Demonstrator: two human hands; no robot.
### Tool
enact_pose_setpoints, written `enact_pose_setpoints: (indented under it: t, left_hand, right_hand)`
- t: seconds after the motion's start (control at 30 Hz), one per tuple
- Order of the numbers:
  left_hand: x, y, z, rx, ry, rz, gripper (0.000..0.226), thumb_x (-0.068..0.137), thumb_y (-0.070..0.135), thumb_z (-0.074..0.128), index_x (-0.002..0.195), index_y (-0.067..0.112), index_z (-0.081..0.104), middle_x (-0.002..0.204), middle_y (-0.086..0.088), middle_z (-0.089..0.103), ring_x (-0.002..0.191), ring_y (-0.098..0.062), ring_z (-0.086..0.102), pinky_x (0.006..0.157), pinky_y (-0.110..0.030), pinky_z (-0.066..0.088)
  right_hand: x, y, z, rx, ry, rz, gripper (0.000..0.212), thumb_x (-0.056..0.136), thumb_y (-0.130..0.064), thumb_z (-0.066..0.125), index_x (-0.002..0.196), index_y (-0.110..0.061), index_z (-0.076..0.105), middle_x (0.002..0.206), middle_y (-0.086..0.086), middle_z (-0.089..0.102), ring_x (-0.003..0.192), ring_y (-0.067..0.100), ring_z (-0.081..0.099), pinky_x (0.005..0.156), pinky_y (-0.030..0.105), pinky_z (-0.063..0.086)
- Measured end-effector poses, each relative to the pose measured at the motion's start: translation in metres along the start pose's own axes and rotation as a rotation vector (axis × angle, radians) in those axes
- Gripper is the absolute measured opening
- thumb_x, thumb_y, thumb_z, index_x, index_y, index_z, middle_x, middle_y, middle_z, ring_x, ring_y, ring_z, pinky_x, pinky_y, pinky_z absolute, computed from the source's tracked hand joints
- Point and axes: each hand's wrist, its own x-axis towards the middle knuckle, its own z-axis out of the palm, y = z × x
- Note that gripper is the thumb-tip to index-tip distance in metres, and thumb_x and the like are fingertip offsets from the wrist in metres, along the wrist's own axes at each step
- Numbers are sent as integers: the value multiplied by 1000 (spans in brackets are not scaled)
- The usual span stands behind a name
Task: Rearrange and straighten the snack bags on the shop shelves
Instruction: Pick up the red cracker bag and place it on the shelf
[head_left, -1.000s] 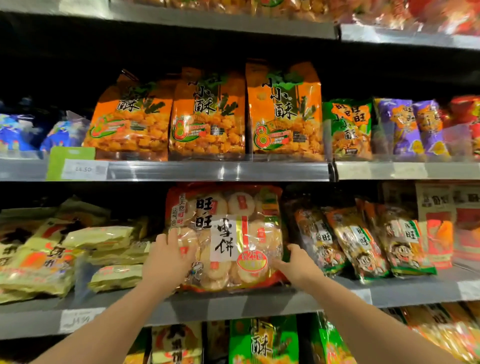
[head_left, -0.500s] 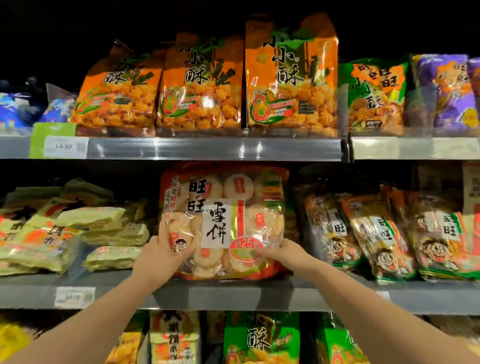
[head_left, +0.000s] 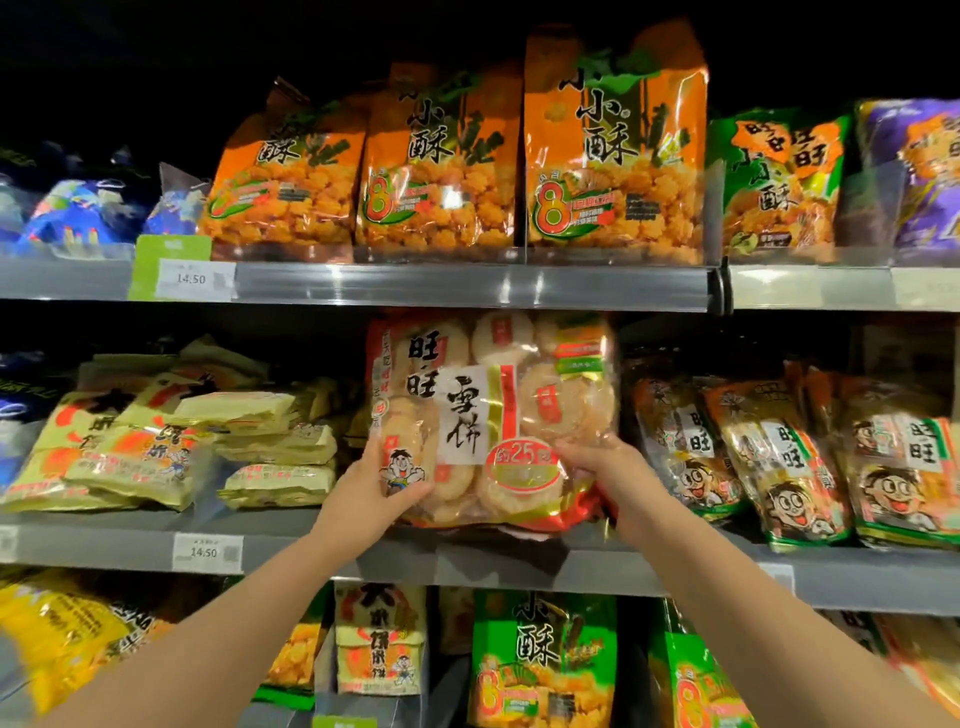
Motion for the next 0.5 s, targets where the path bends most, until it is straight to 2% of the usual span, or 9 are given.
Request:
enact_pose_setpoints:
  t: [0.07, 0.1, 0.2, 0.33, 0.43, 0.5]
  left_hand:
    - [-14, 5, -3, -90, -16, 24, 88, 79, 50, 63, 146, 23, 13, 130, 5, 47, 120, -19, 49, 89, -31, 43]
    - [-22, 5, -5, -139, -27, 41, 85, 81, 45, 63, 146, 22, 14, 129, 8, 46, 121, -17, 47, 90, -30, 41]
    - [-49, 0, -10, -154, -85, 59, 62, 87, 36, 59, 140, 24, 30, 114, 12, 49, 109, -12, 51, 82, -27, 38]
    - [-84, -29, -19, 5, -148, -9, 43, 90, 35, 52, 130, 20, 46, 119, -1, 59, 105, -19, 57, 84, -31, 44]
    - [-105, -42, -23, 42, -180, -45, 23, 93, 29, 47, 109, 19, 61, 104, -3, 67, 87, -19, 62, 72, -27, 45]
    - [-115, -46, -24, 19, -158, -81, 20, 92, 26, 46, 87, 23, 65, 90, -2, 69, 80, -19, 62, 71, -30, 48]
  right_hand:
    - [-17, -4, -6, 40, 64, -18, 27, 83, -11, 66, 109, -9, 60, 87, 7, 69, 83, 27, 65, 67, 36, 55]
    - [-28, -6, -6, 76, 92, -15, 27, 83, -11, 65, 109, -10, 60, 89, 7, 70, 83, 28, 65, 69, 38, 56]
    - [-55, 2, -10, 171, 171, 19, 41, 80, -14, 68, 119, -14, 55, 108, 10, 69, 100, 33, 65, 91, 52, 50]
    - [-95, 17, 0, 232, 276, 8, 53, 78, -16, 69, 128, -17, 52, 115, 5, 67, 106, 29, 62, 93, 47, 48]
    - [-125, 24, 5, 287, 308, -16, 50, 83, -13, 65, 130, -19, 49, 118, 6, 65, 106, 29, 62, 86, 42, 50]
    - [-147, 25, 0, 371, 310, -16, 47, 84, -13, 63, 130, -16, 51, 118, 7, 65, 101, 27, 64, 84, 40, 52]
